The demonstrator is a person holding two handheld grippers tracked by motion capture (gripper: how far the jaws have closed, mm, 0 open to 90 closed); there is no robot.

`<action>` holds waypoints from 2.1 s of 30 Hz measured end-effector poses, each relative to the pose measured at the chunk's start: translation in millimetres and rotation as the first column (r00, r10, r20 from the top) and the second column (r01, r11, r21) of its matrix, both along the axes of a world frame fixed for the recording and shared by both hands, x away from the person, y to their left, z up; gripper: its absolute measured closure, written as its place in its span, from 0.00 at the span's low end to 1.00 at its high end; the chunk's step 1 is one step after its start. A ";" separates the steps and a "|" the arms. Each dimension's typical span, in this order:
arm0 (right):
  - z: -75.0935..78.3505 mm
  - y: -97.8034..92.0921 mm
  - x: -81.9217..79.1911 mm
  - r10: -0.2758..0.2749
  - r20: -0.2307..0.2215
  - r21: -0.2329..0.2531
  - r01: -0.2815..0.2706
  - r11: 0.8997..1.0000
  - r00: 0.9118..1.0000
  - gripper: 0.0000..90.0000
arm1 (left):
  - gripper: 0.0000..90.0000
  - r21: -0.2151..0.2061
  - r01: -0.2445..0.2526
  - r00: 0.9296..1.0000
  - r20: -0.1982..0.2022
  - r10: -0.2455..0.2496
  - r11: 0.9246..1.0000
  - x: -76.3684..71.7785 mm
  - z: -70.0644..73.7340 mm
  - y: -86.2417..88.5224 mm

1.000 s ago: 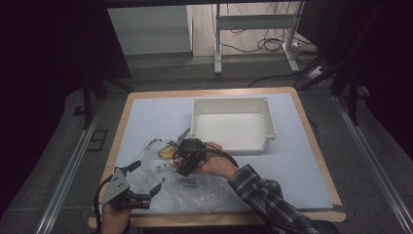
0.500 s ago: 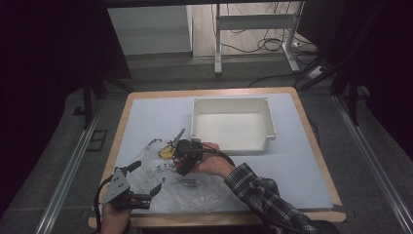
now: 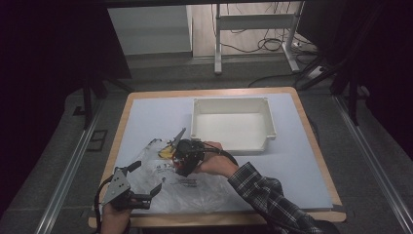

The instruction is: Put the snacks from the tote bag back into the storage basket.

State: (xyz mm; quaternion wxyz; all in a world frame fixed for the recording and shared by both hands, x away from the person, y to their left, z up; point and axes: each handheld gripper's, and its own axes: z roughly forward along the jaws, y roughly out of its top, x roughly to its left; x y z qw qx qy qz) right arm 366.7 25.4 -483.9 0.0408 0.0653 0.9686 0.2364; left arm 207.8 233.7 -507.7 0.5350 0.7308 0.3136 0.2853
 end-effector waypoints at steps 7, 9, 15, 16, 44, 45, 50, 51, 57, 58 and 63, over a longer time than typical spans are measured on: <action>8.2 -5.6 -4.0 0.017 -0.003 0.008 -0.017 1.000 1.000 0.28 | 0.01 0.004 -0.001 1.000 -0.001 0.001 1.000 0.1 -0.1 -0.4; 10.7 -7.2 -5.0 0.016 0.003 0.004 -0.016 1.000 1.000 0.28 | 0.01 0.004 -0.001 1.000 -0.001 0.001 1.000 0.1 -0.1 -0.4; 15.4 -12.0 -6.0 0.019 0.002 0.008 -0.019 1.000 1.000 0.29 | 0.01 0.005 -0.001 1.000 0.000 0.001 1.000 0.1 -0.2 -0.5; 16.1 -12.8 -6.2 0.019 -0.003 0.013 -0.019 1.000 1.000 0.29 | 0.01 0.005 -0.001 1.000 0.000 0.001 1.000 0.1 -0.2 -0.5; 38.2 -55.2 1.5 -0.029 -0.001 0.045 0.029 0.999 1.000 0.29 | 0.01 0.014 -0.003 1.000 0.002 0.003 1.000 0.4 -0.4 -0.8; 39.0 -57.2 2.3 -0.029 0.001 0.044 0.029 0.999 1.000 0.29 | 0.01 0.015 -0.003 1.000 0.002 0.003 1.000 0.4 -0.3 -0.8; 41.4 -67.1 5.2 -0.027 0.009 0.043 0.027 0.999 1.000 0.29 | 0.01 0.009 -0.005 1.000 0.000 0.005 1.000 0.4 -0.6 -1.4; 42.3 -69.1 5.1 -0.033 0.014 0.038 0.033 0.999 0.999 0.29 | 0.01 0.009 -0.004 1.000 -0.001 0.004 1.000 0.4 -0.6 -1.4; 45.9 -80.7 10.8 -0.039 0.020 0.045 0.038 0.998 0.999 0.29 | 0.01 0.010 -0.005 1.000 -0.001 0.005 1.000 0.3 -0.6 -1.5; 46.6 -82.6 12.0 -0.040 0.018 0.047 0.040 0.998 0.999 0.29 | 0.01 0.011 -0.005 1.000 -0.001 0.005 1.000 0.2 -0.6 -1.5; 49.1 -91.2 19.3 -0.057 0.022 0.050 0.056 0.997 0.998 0.29 | 0.01 0.011 -0.005 1.000 -0.002 0.005 1.000 0.3 -0.6 -1.6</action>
